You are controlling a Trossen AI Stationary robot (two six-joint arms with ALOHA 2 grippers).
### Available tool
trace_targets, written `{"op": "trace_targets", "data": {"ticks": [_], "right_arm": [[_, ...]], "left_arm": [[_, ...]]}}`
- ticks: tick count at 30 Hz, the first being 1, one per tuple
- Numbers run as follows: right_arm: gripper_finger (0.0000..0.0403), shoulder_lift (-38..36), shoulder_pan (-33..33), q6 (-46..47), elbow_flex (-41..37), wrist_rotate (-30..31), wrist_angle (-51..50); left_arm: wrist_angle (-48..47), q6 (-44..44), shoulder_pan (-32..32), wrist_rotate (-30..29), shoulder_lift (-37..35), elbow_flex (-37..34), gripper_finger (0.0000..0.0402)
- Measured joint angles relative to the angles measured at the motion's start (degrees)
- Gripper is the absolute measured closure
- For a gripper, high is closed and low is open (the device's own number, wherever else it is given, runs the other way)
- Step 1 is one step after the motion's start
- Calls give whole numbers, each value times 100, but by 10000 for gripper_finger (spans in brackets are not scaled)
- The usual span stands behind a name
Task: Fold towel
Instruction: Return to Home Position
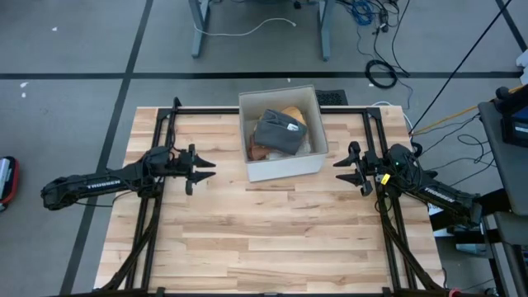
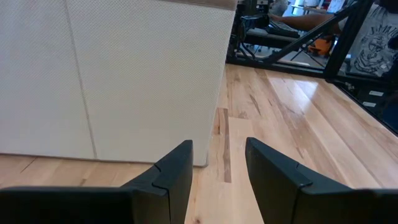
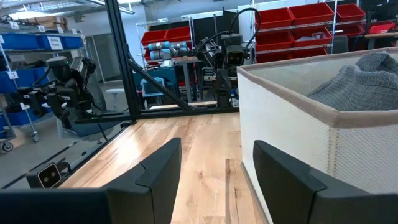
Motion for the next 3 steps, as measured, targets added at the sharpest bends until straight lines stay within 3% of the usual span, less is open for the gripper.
{"op": "trace_targets", "data": {"ticks": [3], "right_arm": [[216, -2, 0, 1, -2, 1, 0]], "left_arm": [[0, 0, 0, 0, 1, 0, 248]]}}
